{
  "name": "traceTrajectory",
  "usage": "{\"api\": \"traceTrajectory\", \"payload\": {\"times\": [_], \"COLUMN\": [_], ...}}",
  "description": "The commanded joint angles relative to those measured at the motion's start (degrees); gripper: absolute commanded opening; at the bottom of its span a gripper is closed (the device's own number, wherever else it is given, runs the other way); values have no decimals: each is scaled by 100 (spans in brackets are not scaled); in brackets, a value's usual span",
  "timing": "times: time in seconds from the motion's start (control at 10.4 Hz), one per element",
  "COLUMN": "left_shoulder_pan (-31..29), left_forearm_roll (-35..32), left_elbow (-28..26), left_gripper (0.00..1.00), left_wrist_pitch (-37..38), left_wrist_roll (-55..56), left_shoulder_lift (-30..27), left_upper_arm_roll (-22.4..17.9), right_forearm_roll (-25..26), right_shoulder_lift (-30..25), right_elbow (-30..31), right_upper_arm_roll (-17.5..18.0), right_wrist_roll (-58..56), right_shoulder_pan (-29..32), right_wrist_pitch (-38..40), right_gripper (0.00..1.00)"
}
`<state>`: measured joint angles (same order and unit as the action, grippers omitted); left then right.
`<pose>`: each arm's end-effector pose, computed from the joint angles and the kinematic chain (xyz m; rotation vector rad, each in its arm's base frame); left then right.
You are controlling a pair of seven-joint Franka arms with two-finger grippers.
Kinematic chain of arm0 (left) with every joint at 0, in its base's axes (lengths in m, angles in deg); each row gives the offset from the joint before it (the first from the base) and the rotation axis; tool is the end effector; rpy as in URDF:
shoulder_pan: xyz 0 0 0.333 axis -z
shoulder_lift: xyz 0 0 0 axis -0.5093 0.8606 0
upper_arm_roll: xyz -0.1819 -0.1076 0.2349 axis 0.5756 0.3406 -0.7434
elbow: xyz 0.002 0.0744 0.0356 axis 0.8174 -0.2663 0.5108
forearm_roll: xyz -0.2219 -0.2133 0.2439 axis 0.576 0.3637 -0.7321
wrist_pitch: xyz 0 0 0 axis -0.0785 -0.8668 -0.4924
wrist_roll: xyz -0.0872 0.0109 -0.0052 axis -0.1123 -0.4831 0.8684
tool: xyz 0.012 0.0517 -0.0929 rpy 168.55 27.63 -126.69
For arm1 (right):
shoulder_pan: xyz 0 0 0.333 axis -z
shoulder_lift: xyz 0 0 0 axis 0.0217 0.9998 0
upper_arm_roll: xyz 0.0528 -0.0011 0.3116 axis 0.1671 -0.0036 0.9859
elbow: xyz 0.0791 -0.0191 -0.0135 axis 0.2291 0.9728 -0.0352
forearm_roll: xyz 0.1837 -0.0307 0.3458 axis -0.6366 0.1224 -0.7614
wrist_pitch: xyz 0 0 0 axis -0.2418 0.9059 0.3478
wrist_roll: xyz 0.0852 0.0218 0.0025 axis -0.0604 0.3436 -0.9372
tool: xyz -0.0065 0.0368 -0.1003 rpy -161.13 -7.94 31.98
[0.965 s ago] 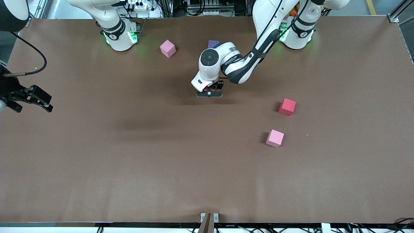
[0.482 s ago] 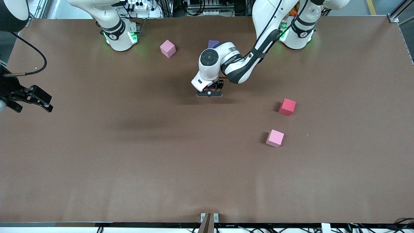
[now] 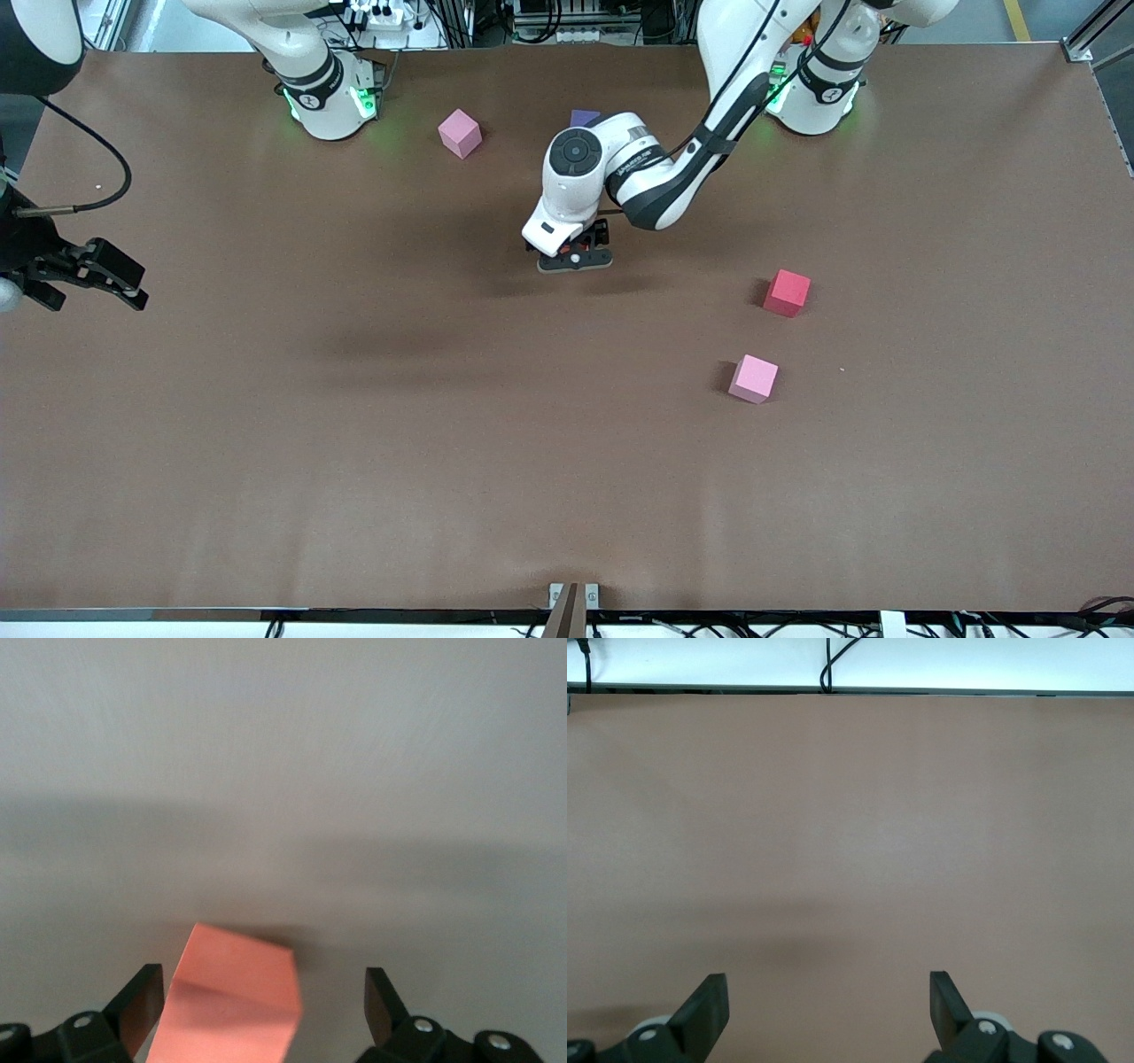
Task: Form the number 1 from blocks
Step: 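Lower the orange cube below the purple cube and open the left gripper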
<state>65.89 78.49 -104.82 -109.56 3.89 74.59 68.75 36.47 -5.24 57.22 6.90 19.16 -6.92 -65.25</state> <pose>0.4012 -0.5252 0.2506 3.0153 0.2734 -0.0659 0.5990 0.0052 0.6174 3.1079 0.0022 0.2759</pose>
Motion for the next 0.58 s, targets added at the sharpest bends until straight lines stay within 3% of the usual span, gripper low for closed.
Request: {"api": "traceTrajectory", "payload": {"times": [0.0,0.29,0.48], "left_shoulder_pan": [-369,-1169,-1958], "left_forearm_roll": [93,40,40], "left_elbow": [-45,-36,-36], "left_gripper": [100,100,100], "left_wrist_pitch": [284,925,1417], "left_wrist_roll": [179,92,-510], "left_shoulder_lift": [-727,-1650,-2274], "left_upper_arm_roll": [-23,39,284], "right_forearm_roll": [-100,-39,-12], "right_shoulder_lift": [72,72,55], "right_elbow": [-152,-187,-196], "right_upper_arm_roll": [0,0,-8], "right_wrist_roll": [-22,-5,-22], "right_shoulder_pan": [40,31,23], "right_wrist_pitch": [82,196,231], "right_gripper": [100,100,100]}}
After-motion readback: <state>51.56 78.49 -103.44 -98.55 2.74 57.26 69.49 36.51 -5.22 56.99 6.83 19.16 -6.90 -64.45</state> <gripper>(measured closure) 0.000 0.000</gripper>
